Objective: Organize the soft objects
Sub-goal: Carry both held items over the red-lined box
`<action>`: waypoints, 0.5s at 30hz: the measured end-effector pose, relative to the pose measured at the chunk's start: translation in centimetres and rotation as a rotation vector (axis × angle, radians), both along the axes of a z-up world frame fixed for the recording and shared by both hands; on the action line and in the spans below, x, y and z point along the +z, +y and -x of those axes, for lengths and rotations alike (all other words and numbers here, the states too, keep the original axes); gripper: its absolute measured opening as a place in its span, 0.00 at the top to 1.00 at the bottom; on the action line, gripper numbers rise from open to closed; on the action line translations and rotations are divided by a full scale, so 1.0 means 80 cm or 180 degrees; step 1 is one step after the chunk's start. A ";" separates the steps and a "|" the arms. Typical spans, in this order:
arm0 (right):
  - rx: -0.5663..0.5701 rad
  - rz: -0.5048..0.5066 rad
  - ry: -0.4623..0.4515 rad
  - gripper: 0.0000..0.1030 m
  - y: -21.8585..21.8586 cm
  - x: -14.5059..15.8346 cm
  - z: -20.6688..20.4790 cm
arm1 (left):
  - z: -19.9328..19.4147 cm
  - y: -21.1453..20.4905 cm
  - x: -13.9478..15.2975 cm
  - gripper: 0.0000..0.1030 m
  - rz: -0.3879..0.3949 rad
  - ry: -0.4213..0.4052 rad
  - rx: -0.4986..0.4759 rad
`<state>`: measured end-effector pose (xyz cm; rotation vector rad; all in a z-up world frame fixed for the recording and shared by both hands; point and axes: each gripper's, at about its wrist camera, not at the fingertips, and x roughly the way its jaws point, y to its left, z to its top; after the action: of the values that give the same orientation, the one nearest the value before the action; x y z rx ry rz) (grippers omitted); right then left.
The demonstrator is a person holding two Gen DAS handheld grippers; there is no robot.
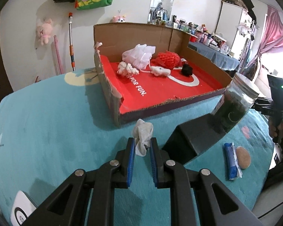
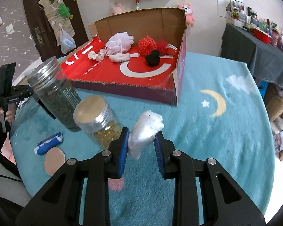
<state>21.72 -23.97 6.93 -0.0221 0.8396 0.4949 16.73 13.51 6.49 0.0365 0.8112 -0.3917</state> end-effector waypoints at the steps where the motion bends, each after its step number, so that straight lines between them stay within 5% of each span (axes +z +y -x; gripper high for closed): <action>1: 0.0026 0.0006 -0.0007 0.75 0.001 0.001 -0.002 | -0.001 -0.001 0.003 0.84 -0.0006 -0.0016 -0.0018; 15: 0.0257 0.0246 -0.0172 0.75 0.015 0.025 -0.041 | -0.051 -0.035 0.042 0.84 -0.0041 -0.0130 -0.0356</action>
<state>24.99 -22.75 8.96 -0.1404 0.8068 0.5353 20.81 10.73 9.83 0.1020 0.7735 -0.4897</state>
